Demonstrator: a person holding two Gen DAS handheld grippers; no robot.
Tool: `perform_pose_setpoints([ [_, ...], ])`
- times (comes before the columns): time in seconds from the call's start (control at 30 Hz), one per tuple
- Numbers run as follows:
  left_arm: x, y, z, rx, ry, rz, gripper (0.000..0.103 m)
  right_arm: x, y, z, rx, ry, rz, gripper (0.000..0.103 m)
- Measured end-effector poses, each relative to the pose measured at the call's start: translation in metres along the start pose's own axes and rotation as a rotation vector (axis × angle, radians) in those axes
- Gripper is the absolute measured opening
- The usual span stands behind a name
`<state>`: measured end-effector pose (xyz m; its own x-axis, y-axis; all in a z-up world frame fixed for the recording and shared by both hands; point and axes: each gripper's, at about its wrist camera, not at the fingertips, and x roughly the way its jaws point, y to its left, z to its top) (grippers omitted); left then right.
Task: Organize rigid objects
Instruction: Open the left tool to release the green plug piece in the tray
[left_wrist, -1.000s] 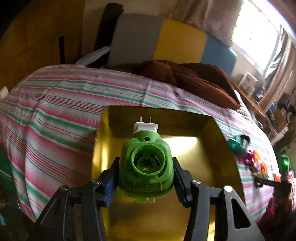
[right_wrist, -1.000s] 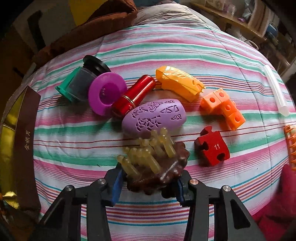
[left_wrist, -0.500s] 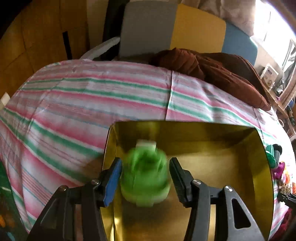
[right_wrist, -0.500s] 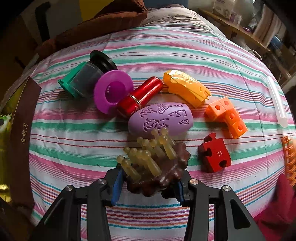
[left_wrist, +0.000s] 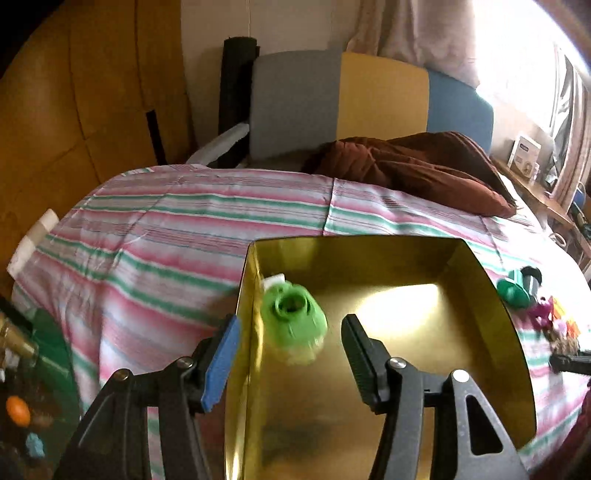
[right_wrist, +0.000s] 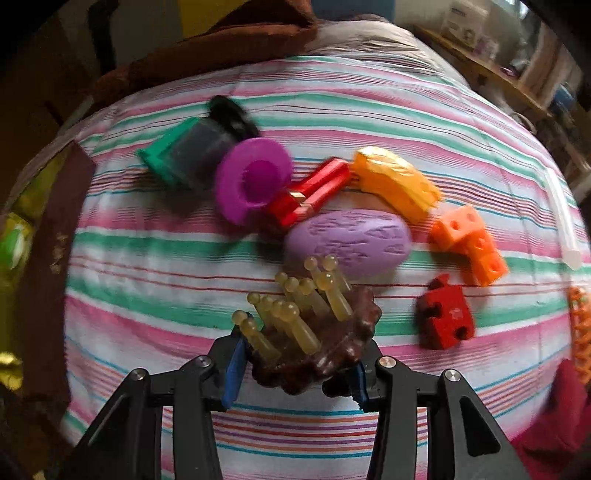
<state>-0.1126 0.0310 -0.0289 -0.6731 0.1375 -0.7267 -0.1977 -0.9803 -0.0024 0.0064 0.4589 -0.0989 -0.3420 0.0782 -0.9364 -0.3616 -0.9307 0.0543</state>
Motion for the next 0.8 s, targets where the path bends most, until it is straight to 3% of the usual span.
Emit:
perform_pose_setpoints([
  [0.3, -0.058, -0.013, -0.028, 0.001, -0.067, -0.004, 0.057, 0.0, 0.052, -0.018, -0.212, -0.013, 0.081, 0.046],
  [0.8, -0.095, -0.006, -0.041, -0.019, -0.104, 0.011, 0.057, -0.004, 0.062, -0.027, -0.275, -0.04, 0.028, 0.046],
])
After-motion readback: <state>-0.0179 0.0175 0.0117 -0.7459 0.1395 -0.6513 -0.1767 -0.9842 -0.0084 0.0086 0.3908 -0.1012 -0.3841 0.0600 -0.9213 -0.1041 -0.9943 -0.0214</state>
